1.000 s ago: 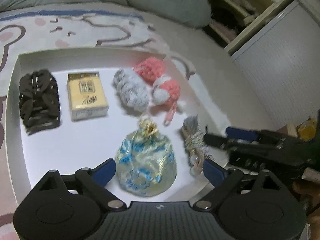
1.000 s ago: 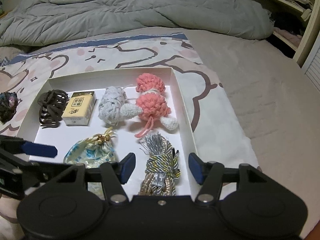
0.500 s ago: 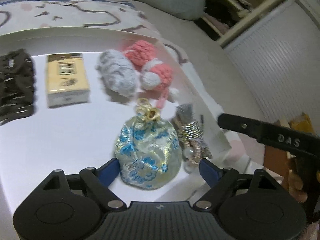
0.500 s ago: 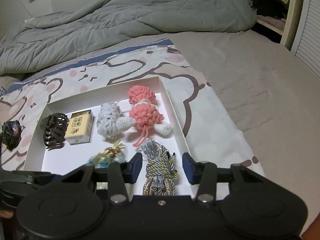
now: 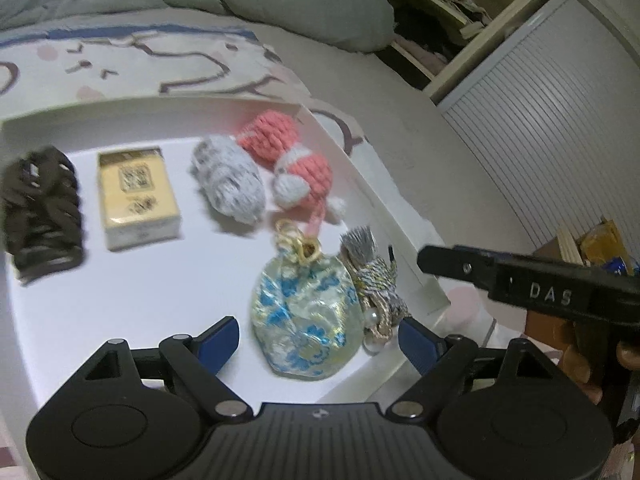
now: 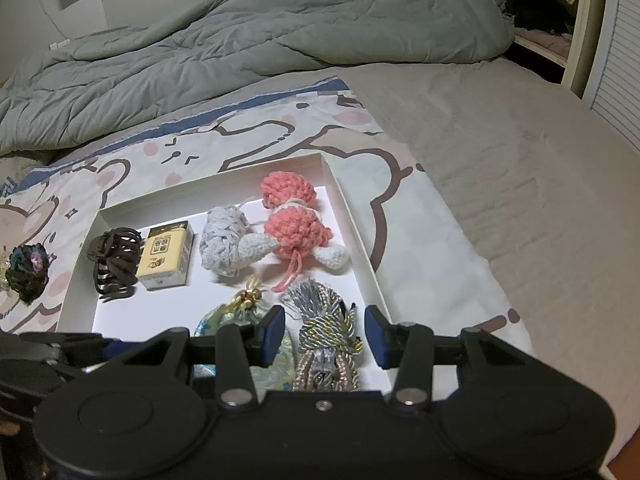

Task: Organize objects
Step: 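Lower the pouch and tassel into the white box with both tools and release, then withdraw both open tools from the box toward the bag and scrunchie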

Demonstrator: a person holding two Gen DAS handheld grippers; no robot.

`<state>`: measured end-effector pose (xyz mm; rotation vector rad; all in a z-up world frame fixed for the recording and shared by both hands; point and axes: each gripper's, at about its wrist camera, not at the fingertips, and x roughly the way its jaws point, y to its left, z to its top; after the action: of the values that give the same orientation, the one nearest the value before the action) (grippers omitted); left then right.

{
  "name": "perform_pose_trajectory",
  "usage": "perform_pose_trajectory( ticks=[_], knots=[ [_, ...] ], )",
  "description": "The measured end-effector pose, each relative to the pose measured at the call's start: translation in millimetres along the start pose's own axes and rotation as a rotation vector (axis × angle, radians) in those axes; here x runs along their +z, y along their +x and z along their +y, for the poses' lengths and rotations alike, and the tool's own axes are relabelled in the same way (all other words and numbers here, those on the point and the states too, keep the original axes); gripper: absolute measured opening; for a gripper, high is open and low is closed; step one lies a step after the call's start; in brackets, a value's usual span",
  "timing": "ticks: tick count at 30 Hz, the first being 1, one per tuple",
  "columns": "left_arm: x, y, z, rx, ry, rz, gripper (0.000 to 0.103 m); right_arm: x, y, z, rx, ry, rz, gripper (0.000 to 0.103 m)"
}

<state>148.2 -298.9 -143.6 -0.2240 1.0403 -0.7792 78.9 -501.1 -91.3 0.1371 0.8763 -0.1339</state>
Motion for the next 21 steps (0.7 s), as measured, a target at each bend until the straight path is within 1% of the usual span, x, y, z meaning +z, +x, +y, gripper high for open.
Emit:
perform_pose_trajectory(
  ticks=[7,11,16,19,21],
  knots=[
    [5.3,-34.5,0.0,0.084,0.024,-0.050,0.087,-1.3,-13.5,5.0,0.017,0.007,-0.026,0.046],
    [5.4,-56.3,-2.5,0.131,0.061,-0.088,0.087,-1.7,-25.5,9.4,0.032,0.012,-0.048,0.046],
    [3.6,-81.2,-5.5,0.171,0.080,-0.125,0.087,-3.3,-41.7,15.7,0.041,0.016,-0.080,0.046],
    [1.5,-96.9,-7.3,0.191,0.084,-0.152,0.088,-3.9,-50.5,20.4,0.047,0.018,-0.097,0.049],
    [0.4,-106.3,-8.2,0.208,0.091,-0.167,0.088,-4.7,-56.4,23.2,0.049,0.011,-0.107,0.052]
  ],
)
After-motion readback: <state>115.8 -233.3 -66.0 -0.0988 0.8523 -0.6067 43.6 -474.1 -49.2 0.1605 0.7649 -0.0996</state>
